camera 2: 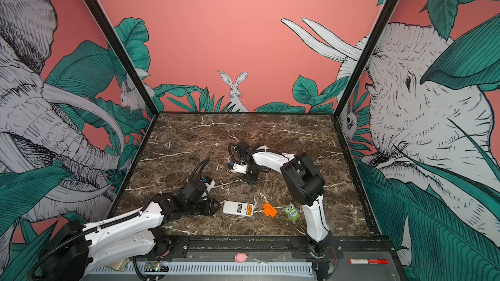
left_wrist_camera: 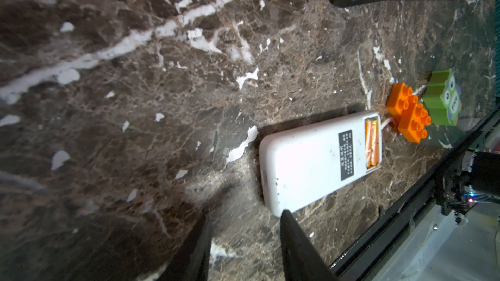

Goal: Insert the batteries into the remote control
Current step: 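Lower the right gripper and close it on the white battery cover, then carry the white cover with the right gripper toward the remote's compartment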

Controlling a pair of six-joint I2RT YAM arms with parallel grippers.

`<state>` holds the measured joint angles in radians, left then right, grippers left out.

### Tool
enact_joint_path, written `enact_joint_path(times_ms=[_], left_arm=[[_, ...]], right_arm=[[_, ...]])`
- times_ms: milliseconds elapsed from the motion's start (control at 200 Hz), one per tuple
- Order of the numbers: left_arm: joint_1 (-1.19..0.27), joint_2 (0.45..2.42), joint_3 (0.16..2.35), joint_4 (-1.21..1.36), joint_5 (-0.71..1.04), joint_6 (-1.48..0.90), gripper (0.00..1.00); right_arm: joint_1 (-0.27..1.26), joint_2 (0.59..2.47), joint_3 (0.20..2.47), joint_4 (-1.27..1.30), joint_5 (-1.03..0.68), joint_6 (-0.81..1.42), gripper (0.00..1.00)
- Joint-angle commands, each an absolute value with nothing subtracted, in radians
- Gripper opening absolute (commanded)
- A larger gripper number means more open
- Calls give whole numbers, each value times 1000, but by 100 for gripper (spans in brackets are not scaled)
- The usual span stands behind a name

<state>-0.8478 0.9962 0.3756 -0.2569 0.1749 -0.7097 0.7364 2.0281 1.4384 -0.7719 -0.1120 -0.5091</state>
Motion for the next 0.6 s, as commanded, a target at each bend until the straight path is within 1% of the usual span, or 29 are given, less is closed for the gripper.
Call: enact_joint_path(times_ms=[0, 110, 305, 485, 595], left_arm=[[-841, 987, 362, -255, 168, -704, 43], [-840, 986, 360, -253, 167, -704, 43], [-840, 985, 357, -246, 167, -708, 43], [-838, 986, 353, -239, 171, -709, 43], [-836, 980, 353, -239, 174, -710, 43]], right_arm=[[735, 2035, 1435, -814, -128, -515, 44], [736, 2003, 1419, -808, -136, -502, 39], [738, 1910, 1372, -788, -159, -459, 33], [750, 1794, 1302, -785, -202, -410, 31], [777, 1735, 1254, -809, -199, -378, 30]])
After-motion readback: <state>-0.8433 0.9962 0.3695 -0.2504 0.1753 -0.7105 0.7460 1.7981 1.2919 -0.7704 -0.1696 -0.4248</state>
